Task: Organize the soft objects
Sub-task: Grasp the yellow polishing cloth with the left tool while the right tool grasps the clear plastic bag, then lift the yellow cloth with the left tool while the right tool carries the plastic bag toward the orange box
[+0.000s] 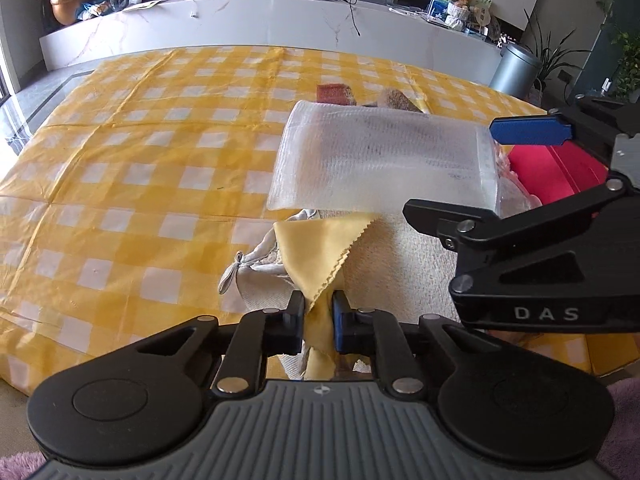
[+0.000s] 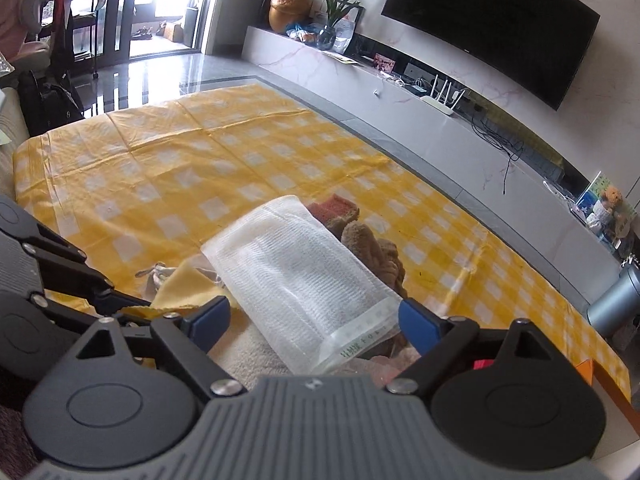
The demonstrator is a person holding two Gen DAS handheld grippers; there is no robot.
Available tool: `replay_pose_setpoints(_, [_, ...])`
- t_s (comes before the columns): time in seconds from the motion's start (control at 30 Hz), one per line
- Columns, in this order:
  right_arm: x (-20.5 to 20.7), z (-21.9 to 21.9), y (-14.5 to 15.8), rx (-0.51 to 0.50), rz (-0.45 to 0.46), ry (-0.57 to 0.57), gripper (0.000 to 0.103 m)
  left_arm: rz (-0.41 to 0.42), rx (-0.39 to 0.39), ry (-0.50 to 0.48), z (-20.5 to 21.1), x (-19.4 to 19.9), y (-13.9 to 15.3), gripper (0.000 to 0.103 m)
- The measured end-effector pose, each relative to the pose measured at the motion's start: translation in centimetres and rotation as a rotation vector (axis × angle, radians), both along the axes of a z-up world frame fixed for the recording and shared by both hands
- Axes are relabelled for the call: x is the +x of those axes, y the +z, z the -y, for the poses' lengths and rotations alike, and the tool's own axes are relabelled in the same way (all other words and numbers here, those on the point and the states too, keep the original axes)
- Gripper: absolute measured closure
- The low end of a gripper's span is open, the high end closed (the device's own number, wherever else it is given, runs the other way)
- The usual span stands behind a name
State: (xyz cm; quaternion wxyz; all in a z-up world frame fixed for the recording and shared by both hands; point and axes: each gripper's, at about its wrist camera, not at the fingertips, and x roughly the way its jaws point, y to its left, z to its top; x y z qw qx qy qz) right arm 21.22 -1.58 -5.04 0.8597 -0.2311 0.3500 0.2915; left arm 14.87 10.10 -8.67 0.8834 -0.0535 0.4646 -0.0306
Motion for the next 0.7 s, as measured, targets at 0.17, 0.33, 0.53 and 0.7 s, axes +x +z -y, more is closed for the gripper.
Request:
replay_pose_setpoints(0.17, [0.6, -0.1, -0.5, -0.03, -0.009, 0.009, 0.046, 0.018, -0.029, 0.048, -1.2, -0.1, 0.5, 0.088])
replay_pose_setpoints(0.33, [0.7, -0.1, -0.7, -0.026, -0.053, 0.01, 0.096, 0.049, -0.061, 0.063, -1.5, -0.1, 1.1, 0.088])
replay_pose_setpoints(0.53, [-0.5, 0.5, 1.4, 0.016, 0.007, -0.032, 0.103, 0.112, -0.07, 0.084, -2.1, -0.9, 2.6, 0.088])
replay_pose_setpoints(0.7, [-1.3, 1.3, 3.0, 0.021, 0.022, -0.086, 0.103, 0.097, -0.068, 0.083, -2.6, -1.1, 3.0, 0.088])
